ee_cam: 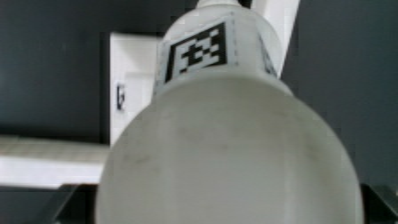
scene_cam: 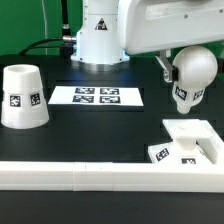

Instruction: Assemble lamp

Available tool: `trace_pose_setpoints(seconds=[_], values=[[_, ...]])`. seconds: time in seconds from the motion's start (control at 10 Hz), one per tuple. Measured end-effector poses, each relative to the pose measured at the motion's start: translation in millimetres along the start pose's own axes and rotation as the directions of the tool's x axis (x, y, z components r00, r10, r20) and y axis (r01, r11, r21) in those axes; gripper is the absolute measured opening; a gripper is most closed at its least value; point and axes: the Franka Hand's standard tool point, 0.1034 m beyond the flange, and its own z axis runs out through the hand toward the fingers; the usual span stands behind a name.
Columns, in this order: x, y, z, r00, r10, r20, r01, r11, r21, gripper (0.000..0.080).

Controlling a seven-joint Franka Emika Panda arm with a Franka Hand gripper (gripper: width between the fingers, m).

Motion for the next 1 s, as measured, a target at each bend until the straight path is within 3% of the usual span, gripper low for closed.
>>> trace_pose_setpoints(seconds=[0.3, 0.5, 0.8, 1.0], values=[[19.5, 4.3, -24.3, 0.988, -0.025, -0.152, 0.021, 0.999, -0.029, 0.0576], [28.2, 1.0, -34.2, 0.991, -0.025, -0.131, 0.022, 1.0, -0.02, 0.0576], [27.9, 1.5, -31.6, 0.991, -0.024, -0.131, 0.022, 1.0, -0.02, 0.0576], [38.3, 6.3, -33.6, 0.985, -0.082, -0.151, 0.077, 0.996, -0.036, 0.0576]])
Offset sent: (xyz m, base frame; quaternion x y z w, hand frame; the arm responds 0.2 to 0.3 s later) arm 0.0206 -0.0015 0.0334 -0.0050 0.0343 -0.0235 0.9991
